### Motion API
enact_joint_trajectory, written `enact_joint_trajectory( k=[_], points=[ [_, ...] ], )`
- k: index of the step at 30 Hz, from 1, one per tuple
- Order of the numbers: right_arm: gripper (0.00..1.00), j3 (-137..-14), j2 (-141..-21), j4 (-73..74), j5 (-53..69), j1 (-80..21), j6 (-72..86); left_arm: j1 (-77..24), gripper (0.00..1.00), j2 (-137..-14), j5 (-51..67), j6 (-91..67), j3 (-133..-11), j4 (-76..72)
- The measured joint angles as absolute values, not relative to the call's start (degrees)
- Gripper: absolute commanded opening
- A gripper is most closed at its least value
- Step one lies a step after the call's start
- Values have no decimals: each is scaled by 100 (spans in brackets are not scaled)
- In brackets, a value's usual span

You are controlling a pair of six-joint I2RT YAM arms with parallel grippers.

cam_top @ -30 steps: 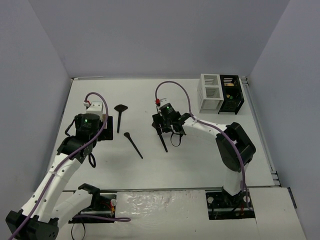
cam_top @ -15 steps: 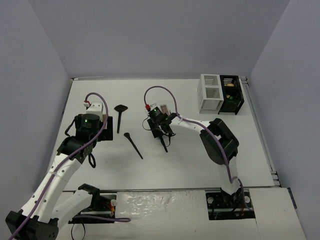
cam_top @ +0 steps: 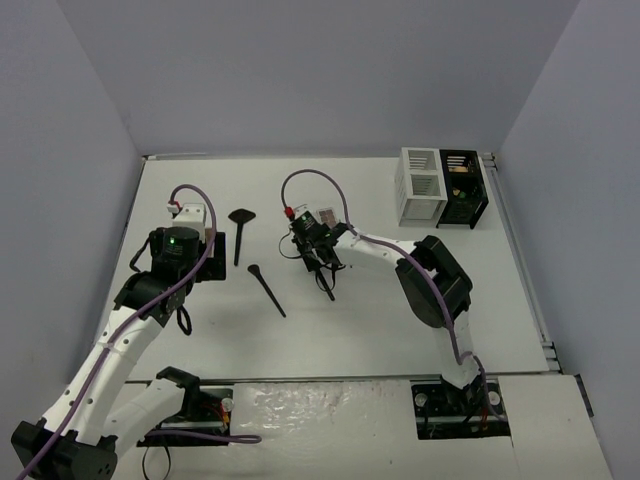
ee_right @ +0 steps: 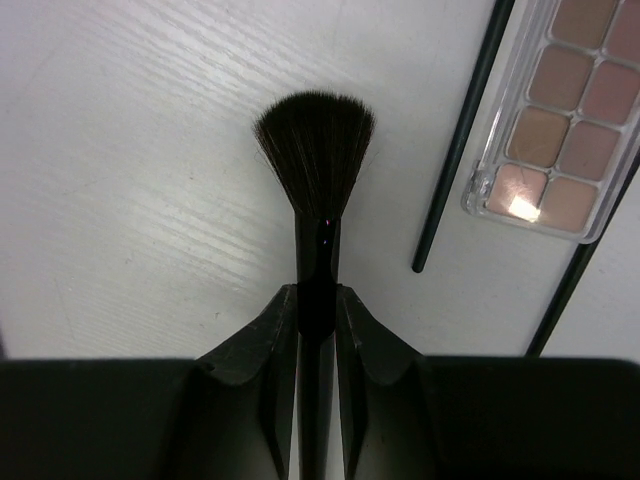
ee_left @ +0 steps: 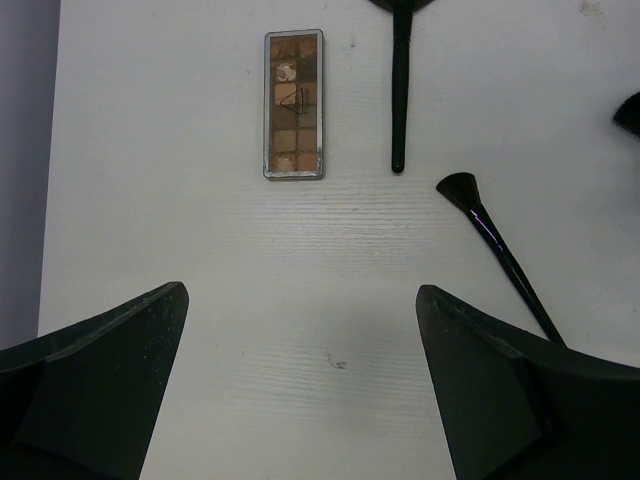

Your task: Organize the makeup

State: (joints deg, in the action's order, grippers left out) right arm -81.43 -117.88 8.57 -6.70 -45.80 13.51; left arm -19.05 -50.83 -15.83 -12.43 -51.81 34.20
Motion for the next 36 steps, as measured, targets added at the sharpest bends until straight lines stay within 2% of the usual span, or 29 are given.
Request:
enact_joint_trajectory(
  k=[8,14,18,24,36],
  points=[
    [0,-8421,-11196,593,-718,-4257,916,-1905,97,-5083,-1564,-1243,-5181,3422],
    [0,-7951,-9589,-1192,-784,-2550,664,-1905,97,-5078,-1546,-1243,-5181,3423],
    [0,-7904,-9316,-2350,-973,-1616,542,-1903,97,-5073,-1545,-1243,-5181,3424],
    [0,-7854,-9852,-3598,-1009,-1179,316,-1898,97,-5065,-1522,-1243,-5181,3424],
    [0,-8560,-11640,-4613,-744,-422,133,-1799,97,-5076,-1488,-1243,-5181,3422]
  ],
)
